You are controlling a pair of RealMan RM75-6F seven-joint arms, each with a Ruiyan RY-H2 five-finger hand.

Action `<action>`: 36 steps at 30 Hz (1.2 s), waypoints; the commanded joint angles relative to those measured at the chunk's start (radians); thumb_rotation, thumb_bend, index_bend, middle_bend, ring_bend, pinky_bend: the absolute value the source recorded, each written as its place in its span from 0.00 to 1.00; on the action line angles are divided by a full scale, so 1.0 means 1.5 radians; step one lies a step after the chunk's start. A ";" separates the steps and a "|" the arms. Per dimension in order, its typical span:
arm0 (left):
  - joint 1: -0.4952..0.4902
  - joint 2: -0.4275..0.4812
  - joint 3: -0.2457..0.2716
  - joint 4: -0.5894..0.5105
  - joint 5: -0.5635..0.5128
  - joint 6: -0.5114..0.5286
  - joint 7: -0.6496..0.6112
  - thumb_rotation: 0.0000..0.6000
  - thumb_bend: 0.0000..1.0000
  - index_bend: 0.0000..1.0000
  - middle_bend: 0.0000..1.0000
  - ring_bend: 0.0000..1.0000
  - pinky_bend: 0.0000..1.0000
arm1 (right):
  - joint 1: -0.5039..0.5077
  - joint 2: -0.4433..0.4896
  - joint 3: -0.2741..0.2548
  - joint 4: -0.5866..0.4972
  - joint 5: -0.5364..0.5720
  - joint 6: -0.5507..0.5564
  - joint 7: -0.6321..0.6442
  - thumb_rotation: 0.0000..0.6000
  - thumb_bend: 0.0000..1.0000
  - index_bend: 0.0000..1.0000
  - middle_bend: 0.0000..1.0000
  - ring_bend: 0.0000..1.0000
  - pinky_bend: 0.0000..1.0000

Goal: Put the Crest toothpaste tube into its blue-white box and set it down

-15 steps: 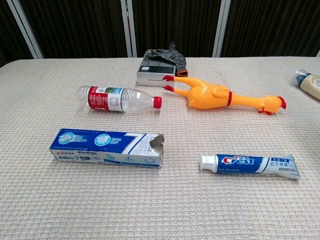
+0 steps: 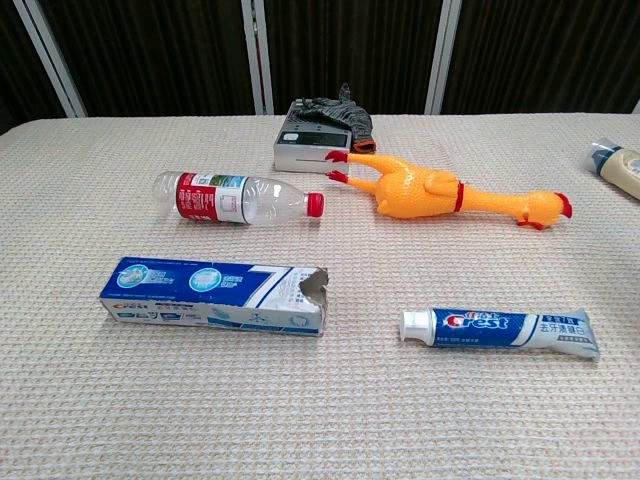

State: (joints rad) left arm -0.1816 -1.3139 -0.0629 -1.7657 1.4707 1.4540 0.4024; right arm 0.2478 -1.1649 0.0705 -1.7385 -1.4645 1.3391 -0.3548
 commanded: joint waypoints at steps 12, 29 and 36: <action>-0.031 -0.049 -0.021 -0.019 -0.052 -0.039 0.100 1.00 0.10 0.31 0.23 0.04 0.18 | 0.006 0.002 -0.002 -0.001 0.005 -0.014 -0.002 1.00 0.35 0.13 0.10 0.07 0.00; -0.120 -0.203 -0.062 0.027 -0.122 -0.090 0.243 1.00 0.10 0.31 0.23 0.04 0.18 | 0.002 0.022 -0.003 -0.019 0.012 -0.011 -0.010 1.00 0.35 0.15 0.11 0.07 0.00; -0.139 -0.230 -0.058 0.043 -0.151 -0.107 0.270 1.00 0.10 0.30 0.23 0.04 0.18 | 0.001 0.022 -0.005 -0.013 0.010 -0.011 0.001 1.00 0.34 0.15 0.11 0.07 0.00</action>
State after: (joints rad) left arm -0.3840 -1.6495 -0.1559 -1.7075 1.2504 1.3013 0.8007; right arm 0.2484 -1.1315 0.0632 -1.7576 -1.4498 1.3225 -0.3543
